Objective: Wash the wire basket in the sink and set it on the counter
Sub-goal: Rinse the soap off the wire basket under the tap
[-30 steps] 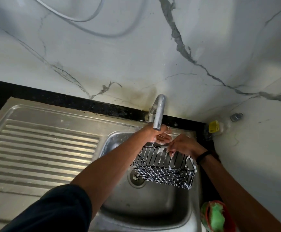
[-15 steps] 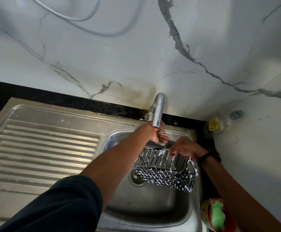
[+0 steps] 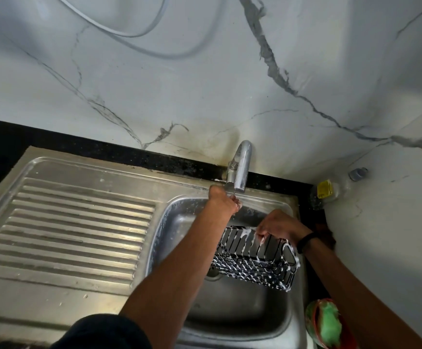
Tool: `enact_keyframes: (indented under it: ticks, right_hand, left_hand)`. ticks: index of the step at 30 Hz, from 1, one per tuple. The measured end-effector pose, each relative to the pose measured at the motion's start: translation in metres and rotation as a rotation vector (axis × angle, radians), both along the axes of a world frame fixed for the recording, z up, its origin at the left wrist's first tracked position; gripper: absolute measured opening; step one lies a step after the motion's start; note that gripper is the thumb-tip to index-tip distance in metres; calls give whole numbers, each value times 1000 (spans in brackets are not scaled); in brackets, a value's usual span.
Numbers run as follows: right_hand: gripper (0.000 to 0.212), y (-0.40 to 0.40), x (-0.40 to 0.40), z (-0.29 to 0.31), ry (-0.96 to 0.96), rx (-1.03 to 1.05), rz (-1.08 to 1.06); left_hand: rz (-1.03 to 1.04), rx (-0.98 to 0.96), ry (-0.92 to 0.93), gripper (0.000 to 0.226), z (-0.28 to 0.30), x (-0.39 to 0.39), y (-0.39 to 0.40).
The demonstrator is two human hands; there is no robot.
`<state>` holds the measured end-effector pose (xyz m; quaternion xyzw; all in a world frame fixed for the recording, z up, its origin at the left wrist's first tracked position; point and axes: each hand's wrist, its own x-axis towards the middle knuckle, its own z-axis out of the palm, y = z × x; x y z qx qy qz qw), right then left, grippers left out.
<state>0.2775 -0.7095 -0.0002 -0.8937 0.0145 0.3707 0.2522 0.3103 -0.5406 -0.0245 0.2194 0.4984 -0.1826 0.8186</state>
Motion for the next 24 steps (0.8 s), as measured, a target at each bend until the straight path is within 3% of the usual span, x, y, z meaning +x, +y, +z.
enact_keyframes:
  ticks: [8, 20, 24]
  right_hand:
    - [16, -3, -5, 1, -31, 71, -111]
    - [15, 10, -7, 12, 0, 67, -101]
    - [15, 12, -8, 10, -7, 61, -107]
  left_hand:
    - [189, -99, -26, 40, 2, -12, 20]
    - [165, -137, -25, 48, -2, -28, 37]
    - [174, -138, -25, 34, -3, -33, 37]
